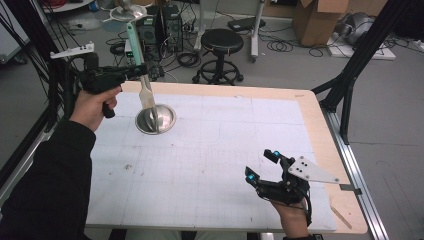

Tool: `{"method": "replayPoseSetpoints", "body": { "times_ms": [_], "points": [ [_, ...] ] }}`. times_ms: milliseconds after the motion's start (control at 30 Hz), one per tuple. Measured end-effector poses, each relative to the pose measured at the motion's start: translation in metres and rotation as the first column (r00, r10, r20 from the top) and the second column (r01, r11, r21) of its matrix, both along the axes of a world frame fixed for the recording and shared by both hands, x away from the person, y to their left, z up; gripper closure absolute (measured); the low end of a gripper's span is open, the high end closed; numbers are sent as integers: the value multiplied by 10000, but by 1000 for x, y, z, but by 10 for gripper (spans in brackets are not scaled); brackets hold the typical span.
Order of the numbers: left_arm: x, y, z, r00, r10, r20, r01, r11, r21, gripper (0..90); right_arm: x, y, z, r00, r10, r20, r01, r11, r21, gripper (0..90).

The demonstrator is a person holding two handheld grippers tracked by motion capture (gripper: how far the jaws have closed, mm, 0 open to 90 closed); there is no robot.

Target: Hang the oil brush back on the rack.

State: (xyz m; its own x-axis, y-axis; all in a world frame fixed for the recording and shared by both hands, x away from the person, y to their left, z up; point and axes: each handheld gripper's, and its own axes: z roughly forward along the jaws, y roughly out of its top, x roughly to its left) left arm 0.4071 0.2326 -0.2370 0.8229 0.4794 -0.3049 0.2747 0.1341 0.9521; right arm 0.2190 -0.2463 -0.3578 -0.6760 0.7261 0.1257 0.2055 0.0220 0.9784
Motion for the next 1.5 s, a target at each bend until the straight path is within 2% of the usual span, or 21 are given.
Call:
{"method": "replayPoseSetpoints", "body": {
  "times_ms": [267, 533, 600, 667, 700, 767, 833, 933, 1067, 1167, 1233, 1267, 1367, 1400, 1433, 1500],
  "points": [
    [5, 1, -2, 9996, 186, -204, -191, 9995, -236, 841, 0, 0, 0, 10000, -4, -20, 4, 10000, -4, 161],
    [9, 1, -6, 9986, 282, -439, -285, 9996, -60, 841, 0, -1, 0, 10000, -10, -1, 10, 10000, 56, 161],
    [7, 1, -6, 9988, 312, -386, -312, 9995, -1, 840, 0, -1, 0, 10000, -9, -13, 9, 10000, 79, 161],
    [4, 1, -5, 9982, 546, -237, -542, 9984, 155, 832, -1, -1, 0, 10000, -23, -14, 23, 9999, 113, 161],
    [2, 2, -4, 9967, 782, -196, -780, 9969, 111, 775, -1, -2, 0, 10000, -63, 36, 63, 9999, 92, 161],
    [-3, 4, -3, 9913, 1312, -58, -1311, 9913, 89, 608, -1, -3, 1, 10000, -98, 11, 98, 9999, 95, 161],
    [-12, 8, -3, 9828, 1820, 320, -1828, 9828, 249, 511, -1, -4, 0, 9998, -181, 55, 181, 9998, 71, 160],
    [-25, 14, -6, 9762, 2096, 550, -2110, 9773, 214, 451, -2, -6, 1, 9993, -352, 76, 352, 9994, 14, 161],
    [-49, 19, -20, 9615, 2513, 1109, -2587, 9642, 581, 401, -2, -9, 1, 9981, -609, 92, 611, 9980, -145, 160],
    [-63, 19, -33, 9615, 2455, 1236, -2584, 9606, 1023, 361, -1, -11, 0, 9974, -718, 109, 721, 9972, -203, 161],
    [-73, 17, -39, 9608, 2421, 1348, -2608, 9546, 1440, 330, -2, -12, 0, 9970, -761, 108, 763, 9967, -272, 160],
    [-78, 16, -43, 9588, 2453, 1434, -2658, 9527, 1476, 310, -2, -12, 0, 9968, -799, 89, 802, 9963, -311, 161],
    [-92, 12, -53, 9552, 2419, 1703, -2624, 9586, 1101, 305, -1, -14, -1, 9958, -909, 92, 911, 9952, -345, 161],
    [-96, 11, -57, 9563, 2388, 1690, -2579, 9609, 1013, 297, -1, -14, -2, 9956, -936, 97, 938, 9950, -331, 160],
    [-100, 10, -61, 9582, 2307, 1691, -2508, 9619, 1088, 278, -1, -15, -3, 9952, -971, 128, 975, 9946, -365, 161],
    [-107, 6, -67, 9568, 2303, 1774, -2534, 9598, 1209, 244, -1, -17, -4, 9946, -1029, 150, 1034, 9937, -425, 161]
  ]
}}
